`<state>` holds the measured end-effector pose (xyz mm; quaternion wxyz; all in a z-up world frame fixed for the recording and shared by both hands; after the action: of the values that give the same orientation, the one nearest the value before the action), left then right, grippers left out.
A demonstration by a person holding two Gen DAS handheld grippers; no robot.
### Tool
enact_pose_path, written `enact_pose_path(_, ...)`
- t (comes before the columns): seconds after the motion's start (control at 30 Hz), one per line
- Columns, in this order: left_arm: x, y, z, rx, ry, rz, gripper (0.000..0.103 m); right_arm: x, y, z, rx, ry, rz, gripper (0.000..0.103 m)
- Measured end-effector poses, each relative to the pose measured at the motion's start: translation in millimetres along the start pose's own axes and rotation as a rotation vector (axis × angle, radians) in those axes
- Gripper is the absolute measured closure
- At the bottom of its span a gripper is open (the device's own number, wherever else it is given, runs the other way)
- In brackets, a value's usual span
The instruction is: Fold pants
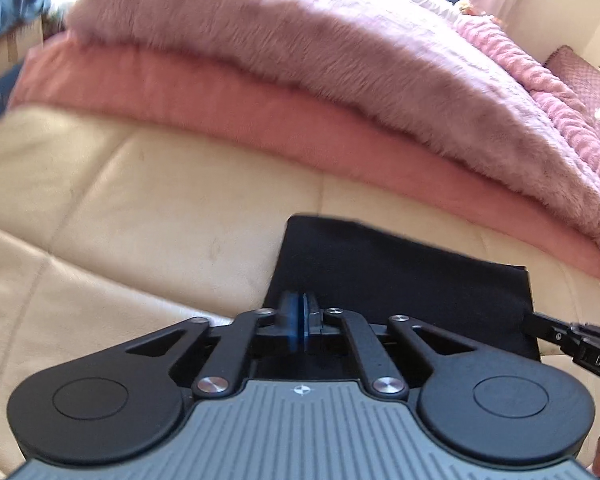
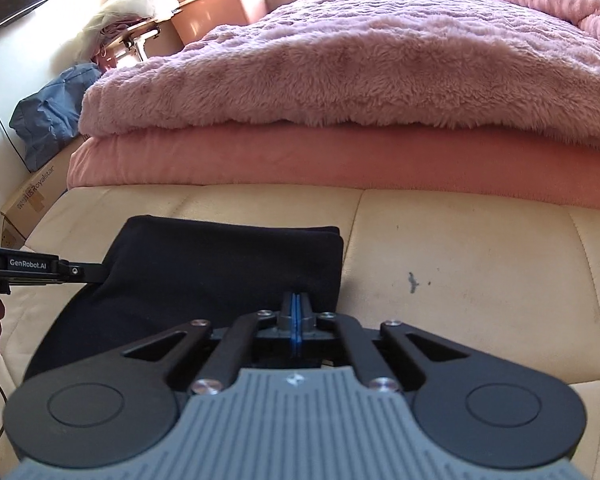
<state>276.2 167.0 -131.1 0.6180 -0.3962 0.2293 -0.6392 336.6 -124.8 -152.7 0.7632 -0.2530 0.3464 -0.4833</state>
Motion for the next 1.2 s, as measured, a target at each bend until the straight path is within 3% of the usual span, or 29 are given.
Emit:
enact_pose_path(0.13,27,-48,4,0.128,0.06,-0.005,0.096,-9,-35,8,0.08,-0.009,0.02,0.101)
enact_pose_path(0.3,65,-125,6,0.329,0.175,0.1,0.083,-35,-110,21,0.283,-0.053,0.026,0.095)
enact_pose_path(0.37,77,-157,1,0.404,0.202,0.109,0.07,-47,-149,24,0.4,-0.076,0.028,0.077)
enact_pose_path(0.4,82,-173,-2,0.432,0.211,0.111,0.067,-53,-168,23,0.45,-0.088,0.028,0.075)
enact_pose_path(0.47,93,-200,-12,0.49,0.227,0.126,0.05,-64,-199,18,0.517,-0.116,0.032,0.072)
enact_pose_path(0.57,106,-235,-32,0.577,0.241,0.173,0.029,-80,-237,5,0.569,-0.151,0.03,0.054)
enact_pose_path(0.6,112,-242,-37,0.588,0.249,0.191,0.025,-83,-247,0,0.574,-0.161,0.032,0.053)
enact_pose_path(0.67,116,-255,-50,0.596,0.24,0.214,0.013,-90,-264,-13,0.578,-0.161,0.023,0.043)
enact_pose_path(0.83,122,-264,-79,0.589,0.215,0.262,0.006,-91,-290,-50,0.543,-0.132,0.003,0.021)
enact_pose_path(1.0,119,-248,-112,0.488,0.216,0.274,0.006,-98,-299,-90,0.498,-0.141,-0.038,0.021)
enact_pose_path(1.2,104,-221,-146,0.333,0.243,0.353,0.006,-107,-265,-134,0.324,-0.134,-0.057,0.021)
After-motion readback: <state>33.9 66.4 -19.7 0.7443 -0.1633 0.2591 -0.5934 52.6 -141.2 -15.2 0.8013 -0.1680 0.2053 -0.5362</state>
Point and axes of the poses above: each gripper's, at about its wrist camera, not at the fingertips, and y roughly the way its jaws point, x to its right, z to its top, the point moved 2 cm from there along y, roughly the way its jaws point
